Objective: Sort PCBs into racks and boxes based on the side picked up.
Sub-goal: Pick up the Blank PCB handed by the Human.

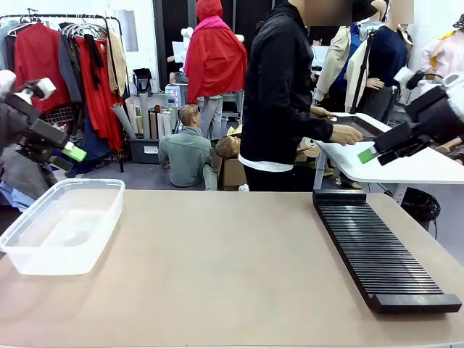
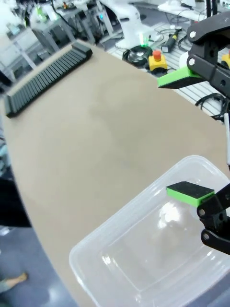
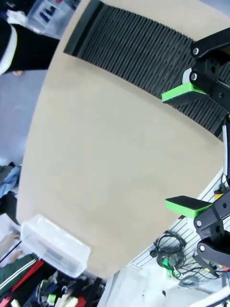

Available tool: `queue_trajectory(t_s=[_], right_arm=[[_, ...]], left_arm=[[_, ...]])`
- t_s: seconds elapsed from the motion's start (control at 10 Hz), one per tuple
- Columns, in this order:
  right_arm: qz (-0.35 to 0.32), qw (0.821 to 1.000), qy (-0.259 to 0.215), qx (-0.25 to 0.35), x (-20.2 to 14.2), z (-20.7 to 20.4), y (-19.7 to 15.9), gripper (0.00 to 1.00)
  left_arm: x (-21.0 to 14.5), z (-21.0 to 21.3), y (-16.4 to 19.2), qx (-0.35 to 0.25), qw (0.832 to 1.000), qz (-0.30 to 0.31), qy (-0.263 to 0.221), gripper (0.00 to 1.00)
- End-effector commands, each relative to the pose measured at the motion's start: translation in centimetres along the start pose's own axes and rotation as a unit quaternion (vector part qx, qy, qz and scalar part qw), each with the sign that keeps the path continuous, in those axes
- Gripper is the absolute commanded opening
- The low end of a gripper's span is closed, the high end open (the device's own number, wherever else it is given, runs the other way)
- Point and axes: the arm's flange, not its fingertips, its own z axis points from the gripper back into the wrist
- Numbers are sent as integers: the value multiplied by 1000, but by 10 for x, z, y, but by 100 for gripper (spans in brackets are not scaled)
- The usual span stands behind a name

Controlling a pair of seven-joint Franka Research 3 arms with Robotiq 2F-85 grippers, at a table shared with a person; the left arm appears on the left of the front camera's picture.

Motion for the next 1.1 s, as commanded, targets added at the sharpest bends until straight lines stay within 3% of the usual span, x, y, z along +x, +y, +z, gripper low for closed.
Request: queue_trajectory(t_s=[0.0,0.5,0.8,1.0], right_arm=[[4,999,-30,35,-21,12,-19,100],[-18,996,-60,67,-50,52,-52,100],[-11,989,-98,108,-56,61,-52,100],[-11,990,-104,93,-57,69,-46,100]], left_arm=[[-6,22,8,-13,999,-2,-30,100],[-11,49,15,-13,999,15,-51,100],[-9,46,18,-15,998,20,-54,100],[-9,46,20,-13,998,21,-53,100]])
